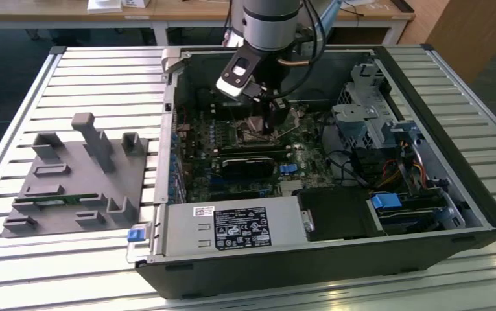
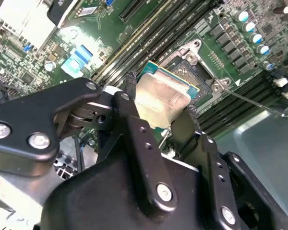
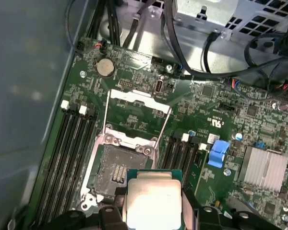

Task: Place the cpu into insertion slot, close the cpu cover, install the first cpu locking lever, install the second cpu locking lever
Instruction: 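Place the cpu into insertion slot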

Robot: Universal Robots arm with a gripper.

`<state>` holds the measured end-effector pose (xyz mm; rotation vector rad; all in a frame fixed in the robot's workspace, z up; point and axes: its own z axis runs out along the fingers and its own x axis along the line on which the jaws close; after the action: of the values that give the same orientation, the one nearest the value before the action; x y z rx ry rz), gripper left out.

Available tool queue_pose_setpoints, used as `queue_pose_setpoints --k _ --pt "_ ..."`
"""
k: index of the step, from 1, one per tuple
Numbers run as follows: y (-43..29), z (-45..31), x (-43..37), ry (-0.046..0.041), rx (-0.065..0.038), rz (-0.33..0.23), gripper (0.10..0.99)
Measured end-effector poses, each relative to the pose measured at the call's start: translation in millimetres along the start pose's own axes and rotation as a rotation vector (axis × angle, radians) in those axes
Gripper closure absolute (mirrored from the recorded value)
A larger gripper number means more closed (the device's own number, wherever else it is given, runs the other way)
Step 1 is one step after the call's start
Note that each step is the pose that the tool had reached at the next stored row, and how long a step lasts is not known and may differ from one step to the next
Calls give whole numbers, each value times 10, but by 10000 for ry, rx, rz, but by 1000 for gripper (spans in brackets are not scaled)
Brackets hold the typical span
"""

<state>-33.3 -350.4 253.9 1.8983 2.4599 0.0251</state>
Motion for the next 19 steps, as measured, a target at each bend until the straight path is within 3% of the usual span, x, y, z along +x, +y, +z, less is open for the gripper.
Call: queue_pose_setpoints --k 7,16,19 --pt "-2 72 3 -27 15 1008 549" --pt "40 110 134 -13 12 1076 549" --pt "41 138 139 -24 18 1370 549"
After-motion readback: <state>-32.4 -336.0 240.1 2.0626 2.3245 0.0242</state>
